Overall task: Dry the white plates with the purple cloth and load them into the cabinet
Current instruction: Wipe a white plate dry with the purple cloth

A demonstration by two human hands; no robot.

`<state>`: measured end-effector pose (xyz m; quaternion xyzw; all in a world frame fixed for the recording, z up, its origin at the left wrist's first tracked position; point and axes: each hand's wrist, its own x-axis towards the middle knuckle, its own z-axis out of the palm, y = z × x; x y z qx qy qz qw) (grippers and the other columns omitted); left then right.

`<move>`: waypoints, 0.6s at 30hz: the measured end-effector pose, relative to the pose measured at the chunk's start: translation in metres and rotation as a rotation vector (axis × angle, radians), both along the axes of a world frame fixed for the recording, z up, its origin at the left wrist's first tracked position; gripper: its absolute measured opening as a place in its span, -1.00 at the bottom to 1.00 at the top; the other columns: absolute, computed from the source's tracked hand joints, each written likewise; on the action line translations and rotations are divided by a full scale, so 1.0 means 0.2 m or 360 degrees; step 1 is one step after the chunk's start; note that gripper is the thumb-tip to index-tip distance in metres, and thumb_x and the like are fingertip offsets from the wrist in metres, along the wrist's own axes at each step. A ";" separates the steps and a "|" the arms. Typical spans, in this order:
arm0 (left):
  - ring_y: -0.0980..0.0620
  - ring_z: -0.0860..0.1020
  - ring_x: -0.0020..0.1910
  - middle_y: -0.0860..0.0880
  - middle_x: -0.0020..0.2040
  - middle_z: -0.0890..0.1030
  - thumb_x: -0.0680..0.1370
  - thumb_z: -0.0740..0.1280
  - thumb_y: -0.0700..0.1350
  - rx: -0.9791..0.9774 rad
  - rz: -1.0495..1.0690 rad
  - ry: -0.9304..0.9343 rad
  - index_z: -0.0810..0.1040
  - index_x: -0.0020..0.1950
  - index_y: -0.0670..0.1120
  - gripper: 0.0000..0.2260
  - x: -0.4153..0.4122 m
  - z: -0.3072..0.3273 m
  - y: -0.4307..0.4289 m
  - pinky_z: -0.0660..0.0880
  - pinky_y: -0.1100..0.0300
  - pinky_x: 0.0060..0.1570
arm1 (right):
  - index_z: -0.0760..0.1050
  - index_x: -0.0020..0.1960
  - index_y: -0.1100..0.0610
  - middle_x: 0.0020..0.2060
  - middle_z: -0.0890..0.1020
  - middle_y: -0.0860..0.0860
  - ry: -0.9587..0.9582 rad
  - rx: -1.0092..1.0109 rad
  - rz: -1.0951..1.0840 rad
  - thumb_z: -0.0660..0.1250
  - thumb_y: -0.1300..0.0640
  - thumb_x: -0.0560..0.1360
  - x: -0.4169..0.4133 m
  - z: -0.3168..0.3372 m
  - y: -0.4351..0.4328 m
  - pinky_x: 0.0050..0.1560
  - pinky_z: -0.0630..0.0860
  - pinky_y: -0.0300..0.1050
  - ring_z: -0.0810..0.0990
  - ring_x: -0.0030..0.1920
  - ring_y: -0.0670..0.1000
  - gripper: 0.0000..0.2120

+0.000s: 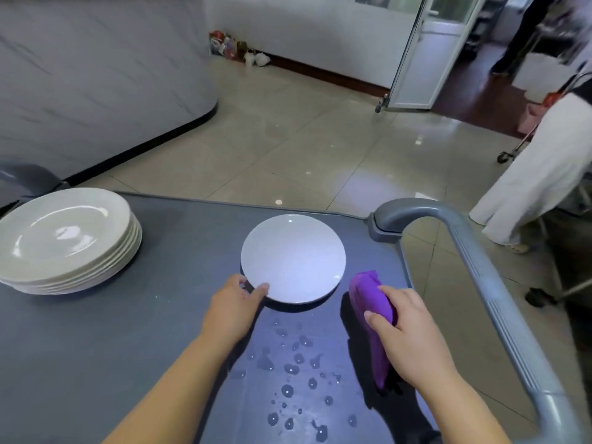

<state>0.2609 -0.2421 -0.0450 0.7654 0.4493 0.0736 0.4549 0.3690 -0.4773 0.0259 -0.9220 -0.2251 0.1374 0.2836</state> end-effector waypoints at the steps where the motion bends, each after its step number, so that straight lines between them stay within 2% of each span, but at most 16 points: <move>1: -0.06 0.53 -0.06 0.00 -0.09 0.57 0.52 0.33 0.16 -0.0039 0.0061 0.0017 0.44 0.05 -0.07 -0.68 0.04 -0.01 0.00 0.40 0.11 -0.13 | 0.38 0.38 -0.02 0.16 0.40 -0.12 0.0008 -0.0016 -0.0021 0.27 0.00 0.55 0.01 -0.01 0.00 0.06 0.42 -0.04 0.49 0.08 0.00 -0.60; 4: -0.09 0.47 -0.20 -0.05 -0.21 0.52 0.51 0.37 0.10 -0.0067 0.0206 -0.0006 0.35 -0.18 -0.09 -0.68 0.11 -0.03 0.01 0.30 0.11 -0.32 | 0.38 0.39 -0.03 0.19 0.40 -0.10 0.0045 -0.0039 -0.0072 0.26 -0.01 0.56 0.05 -0.02 0.01 0.10 0.43 -0.04 0.50 0.09 0.03 -0.60; 6: -0.04 0.41 -0.30 -0.03 -0.30 0.45 0.51 0.40 0.03 -0.0072 0.0260 -0.0007 0.28 -0.26 -0.08 -0.65 0.14 -0.03 0.02 0.24 0.13 -0.39 | 0.36 0.40 -0.02 0.23 0.40 -0.09 0.0073 -0.0048 -0.0097 0.25 -0.01 0.57 0.07 -0.03 0.02 0.10 0.41 -0.06 0.50 0.13 0.05 -0.59; 9: -0.04 0.46 -0.39 -0.08 -0.37 0.50 0.50 0.41 -0.05 -0.0185 0.0289 -0.0021 0.26 -0.28 -0.10 -0.64 0.16 -0.02 0.05 0.29 0.15 -0.40 | 0.33 0.43 -0.01 0.27 0.39 -0.07 0.0105 -0.0082 -0.0095 0.25 -0.02 0.57 0.08 -0.05 0.03 0.05 0.36 -0.12 0.48 0.18 0.04 -0.56; 12: 0.03 0.46 -0.57 -0.13 -0.45 0.53 0.50 0.41 -0.16 -0.0404 0.0377 -0.0131 0.25 -0.28 -0.11 -0.67 0.16 -0.02 0.06 0.34 0.26 -0.52 | 0.34 0.42 0.00 0.27 0.40 -0.05 0.0146 -0.0105 -0.0082 0.26 -0.01 0.57 0.08 -0.06 0.05 0.08 0.38 -0.11 0.47 0.20 0.04 -0.56; 16: 0.03 0.44 -0.61 -0.19 -0.42 0.53 0.51 0.39 -0.25 -0.0653 0.0478 -0.0290 0.31 -0.27 -0.15 -0.72 0.13 -0.01 0.05 0.38 0.26 -0.53 | 0.36 0.41 0.01 0.25 0.42 -0.04 0.0167 -0.0129 -0.0070 0.28 -0.01 0.56 0.08 -0.06 0.06 0.11 0.38 -0.09 0.47 0.20 0.04 -0.57; 18: 0.02 0.45 -0.54 -0.15 -0.36 0.49 0.52 0.38 -0.27 -0.0763 0.0528 -0.0375 0.33 -0.23 -0.16 -0.75 0.09 -0.02 0.03 0.43 0.29 -0.56 | 0.37 0.39 0.01 0.23 0.42 -0.04 0.0184 -0.0140 -0.0058 0.29 0.00 0.55 0.09 -0.06 0.07 0.06 0.36 -0.11 0.47 0.17 0.04 -0.58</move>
